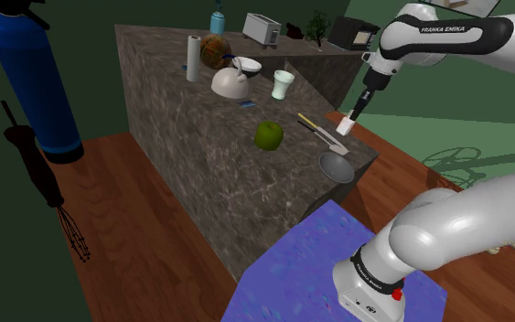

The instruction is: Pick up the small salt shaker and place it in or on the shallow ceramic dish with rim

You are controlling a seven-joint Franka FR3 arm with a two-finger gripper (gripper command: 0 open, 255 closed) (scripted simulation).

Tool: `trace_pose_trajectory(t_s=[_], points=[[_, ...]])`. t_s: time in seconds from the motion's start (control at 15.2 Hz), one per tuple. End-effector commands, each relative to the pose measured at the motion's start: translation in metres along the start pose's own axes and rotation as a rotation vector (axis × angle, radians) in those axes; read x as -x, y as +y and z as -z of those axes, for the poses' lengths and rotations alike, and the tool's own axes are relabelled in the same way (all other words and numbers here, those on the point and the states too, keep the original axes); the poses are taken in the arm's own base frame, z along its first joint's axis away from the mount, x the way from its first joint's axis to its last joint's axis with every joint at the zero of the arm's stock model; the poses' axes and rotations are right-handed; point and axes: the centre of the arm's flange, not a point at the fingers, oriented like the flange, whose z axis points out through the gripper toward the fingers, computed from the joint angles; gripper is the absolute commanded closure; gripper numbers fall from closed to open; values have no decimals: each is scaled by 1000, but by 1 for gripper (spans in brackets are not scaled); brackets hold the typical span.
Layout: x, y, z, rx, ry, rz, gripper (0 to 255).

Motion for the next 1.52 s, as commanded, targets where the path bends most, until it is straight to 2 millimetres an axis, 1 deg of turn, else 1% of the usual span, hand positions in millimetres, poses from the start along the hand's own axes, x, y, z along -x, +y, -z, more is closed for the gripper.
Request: trace_pose_trajectory(t_s=[0.0, 0.26, 0.33, 1.45], points=[[12, -23, 4, 1, -1, 0, 255], [37, -67, 18, 1, -1, 0, 255], [49, -88, 24, 1, -1, 0, 255], [49, -87, -65, 1, -1, 0, 255]])
